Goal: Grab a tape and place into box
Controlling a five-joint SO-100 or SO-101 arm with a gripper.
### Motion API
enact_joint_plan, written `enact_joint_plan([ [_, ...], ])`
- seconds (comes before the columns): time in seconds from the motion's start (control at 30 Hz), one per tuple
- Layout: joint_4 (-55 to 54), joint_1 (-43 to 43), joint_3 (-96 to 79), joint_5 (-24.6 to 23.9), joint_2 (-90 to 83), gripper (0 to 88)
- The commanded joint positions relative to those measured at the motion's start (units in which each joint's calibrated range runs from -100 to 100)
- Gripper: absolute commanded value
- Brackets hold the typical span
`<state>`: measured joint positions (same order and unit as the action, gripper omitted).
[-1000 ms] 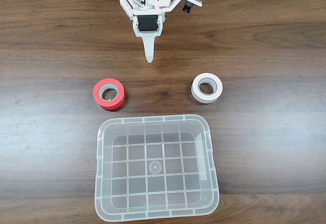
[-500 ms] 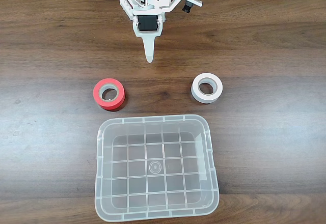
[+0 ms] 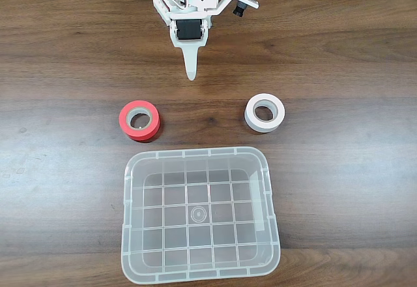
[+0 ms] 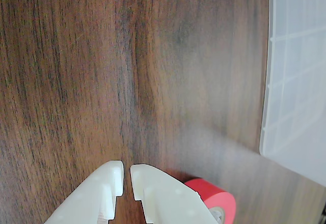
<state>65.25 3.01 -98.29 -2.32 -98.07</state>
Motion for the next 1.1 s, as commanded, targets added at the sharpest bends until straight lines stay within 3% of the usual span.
enact_joint_plan([
  [0.0, 0.33, 0.29, 0.91, -0.10, -0.88, 1.3],
  [0.43, -0.70, 6.50, 0.74, -0.52, -0.72, 1.2],
  [0.7, -2.24, -12.81, 2.58, -0.52, -0.72, 1.2],
  [0.87, -11.66, -21.95, 7.75, 0.53, -0.80, 1.1],
  [1.07, -13.46, -20.71, 13.88, 5.91, 0.33, 1.1],
])
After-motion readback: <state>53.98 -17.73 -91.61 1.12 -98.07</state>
